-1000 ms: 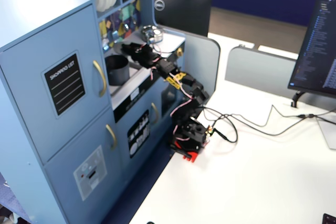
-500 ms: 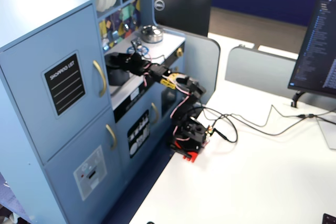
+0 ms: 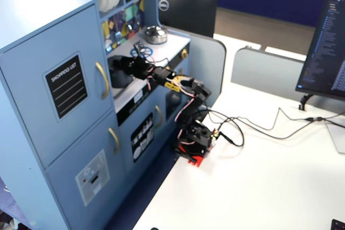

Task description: Pick up the lid from the counter and put it on the gray recipient

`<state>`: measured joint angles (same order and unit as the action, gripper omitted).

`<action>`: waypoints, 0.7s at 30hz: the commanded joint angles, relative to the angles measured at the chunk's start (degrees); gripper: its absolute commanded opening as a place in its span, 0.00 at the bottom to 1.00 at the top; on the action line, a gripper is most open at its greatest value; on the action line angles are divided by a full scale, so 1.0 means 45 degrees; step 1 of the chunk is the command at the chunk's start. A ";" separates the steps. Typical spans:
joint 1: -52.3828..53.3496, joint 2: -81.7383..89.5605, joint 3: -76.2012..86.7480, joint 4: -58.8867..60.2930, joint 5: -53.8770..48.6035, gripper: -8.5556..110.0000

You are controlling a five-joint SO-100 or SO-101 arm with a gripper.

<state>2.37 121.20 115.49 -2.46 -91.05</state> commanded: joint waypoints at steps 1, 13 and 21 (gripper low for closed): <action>0.0254 0.1035 -0.0078 0.0098 -0.0156 0.07; 0.0801 0.1836 0.0449 0.0449 0.0195 0.43; 0.0547 0.5527 -0.0195 0.5293 0.0605 0.42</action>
<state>5.54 133.86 118.48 10.72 -90.18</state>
